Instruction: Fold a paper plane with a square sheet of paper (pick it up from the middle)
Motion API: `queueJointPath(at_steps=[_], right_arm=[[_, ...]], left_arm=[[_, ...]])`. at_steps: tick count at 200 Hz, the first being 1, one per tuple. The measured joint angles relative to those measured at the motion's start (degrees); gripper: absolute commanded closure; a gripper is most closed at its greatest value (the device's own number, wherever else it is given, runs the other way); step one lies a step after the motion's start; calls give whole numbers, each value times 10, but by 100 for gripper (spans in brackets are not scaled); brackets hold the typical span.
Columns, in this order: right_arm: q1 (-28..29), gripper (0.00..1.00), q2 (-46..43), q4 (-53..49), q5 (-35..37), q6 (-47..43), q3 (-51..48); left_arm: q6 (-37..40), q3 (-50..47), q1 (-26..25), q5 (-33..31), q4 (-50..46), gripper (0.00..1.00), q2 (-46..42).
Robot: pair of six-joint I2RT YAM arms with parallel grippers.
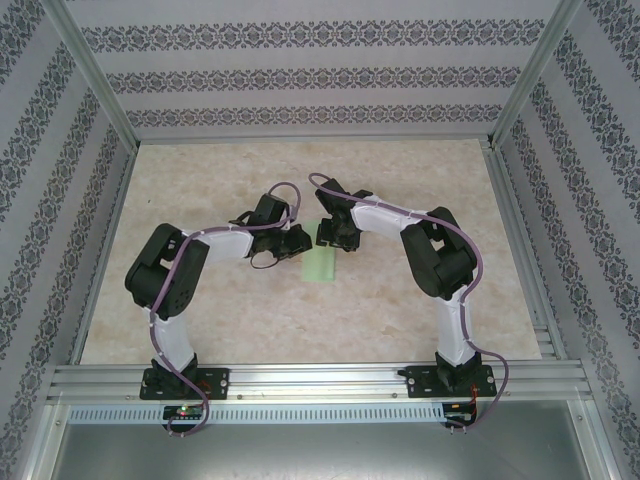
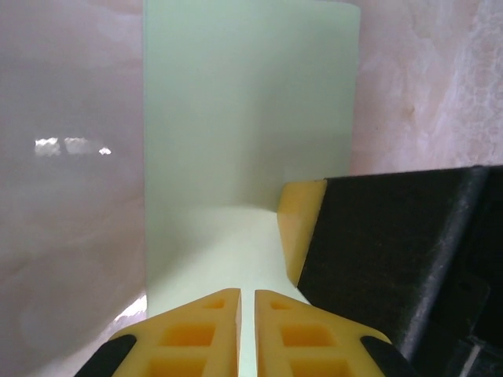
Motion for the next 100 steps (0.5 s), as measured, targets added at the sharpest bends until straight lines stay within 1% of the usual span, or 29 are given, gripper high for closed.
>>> queueJointPath(at_steps=[100], right_arm=[[0,42,0,0,0,0,0]], left_arm=[[7,22,-4,-6,-48,93,31]])
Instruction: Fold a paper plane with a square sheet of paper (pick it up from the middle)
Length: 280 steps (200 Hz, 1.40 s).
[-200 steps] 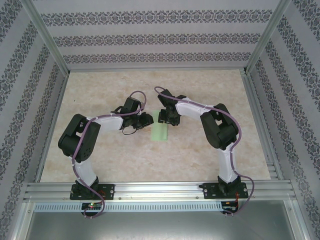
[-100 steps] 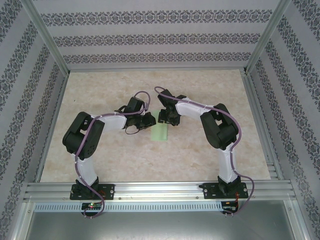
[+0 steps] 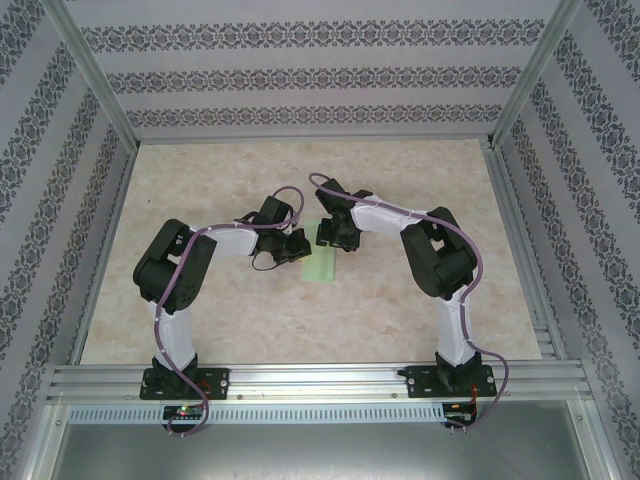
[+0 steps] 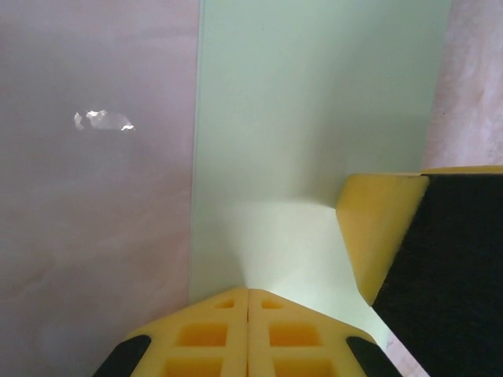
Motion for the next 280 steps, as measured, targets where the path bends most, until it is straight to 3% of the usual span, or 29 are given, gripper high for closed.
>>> queueJointPath(at_steps=[90,167,191,238,280], right_arm=[[0,42,-7,3,-7,0,-3],[-38,40,-90,41,-88,2,-85],[-44,49,-129,39,-105,2,-100],[-23,85,-152,96,-159,1,-101],[-11,97,-103,119,-191,6,-85]], left_arm=[[0,21,0,-7,-43,95,7],[0,43,0,-7,-75,96,17],[0,46,0,-7,-80,96,19],[0,51,0,-7,-87,96,21],[0,55,0,-7,-94,100,23]])
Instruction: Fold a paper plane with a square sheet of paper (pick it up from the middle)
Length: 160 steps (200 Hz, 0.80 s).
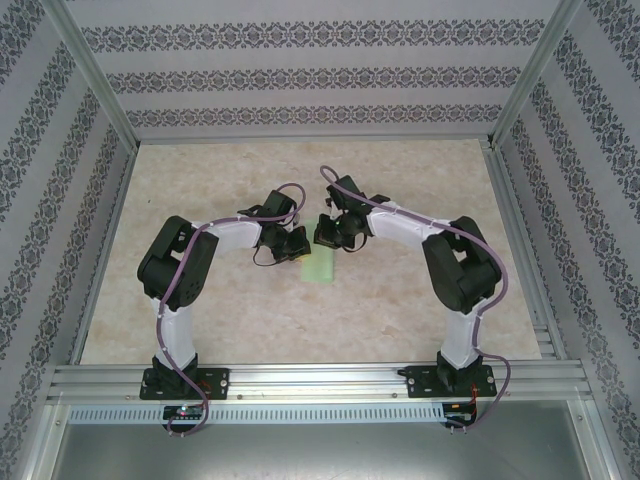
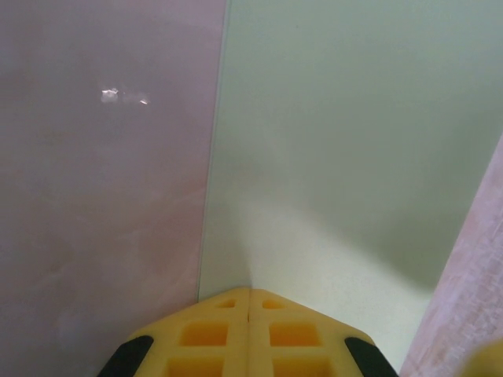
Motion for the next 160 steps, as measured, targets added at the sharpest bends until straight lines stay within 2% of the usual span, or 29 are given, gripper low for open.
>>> queueJointPath(at_steps=[64,160], right_arm=[[-7,99,54,4,-12,-1,10],[-30,100,59,36,-46,-36,-21]], left_arm=[[-1,7,0,0,-11,100,4],[-3,13,0,0,-21,100,7]])
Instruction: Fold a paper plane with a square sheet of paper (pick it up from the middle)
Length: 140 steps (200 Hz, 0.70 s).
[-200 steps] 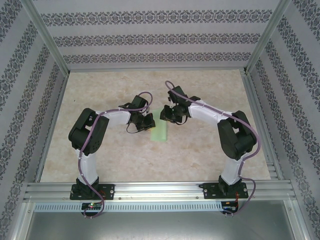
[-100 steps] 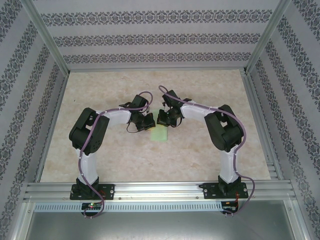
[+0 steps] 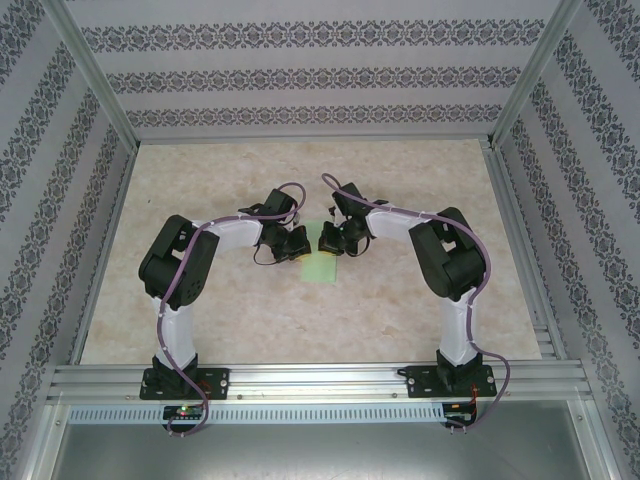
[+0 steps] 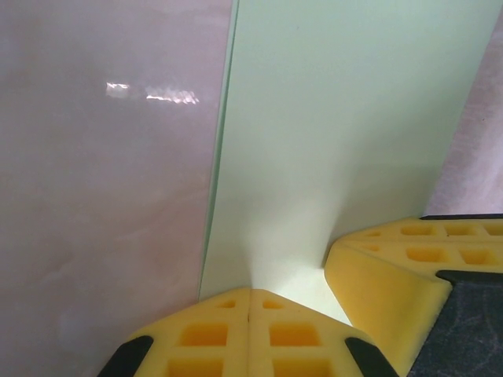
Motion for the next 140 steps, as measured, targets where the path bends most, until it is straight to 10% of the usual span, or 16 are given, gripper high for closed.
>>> queueJointPath(at_steps=[140], right_arm=[[-66,100,-60,11,-2,-43,-75]], left_arm=[[1,11,0,-3,-17,100,6]])
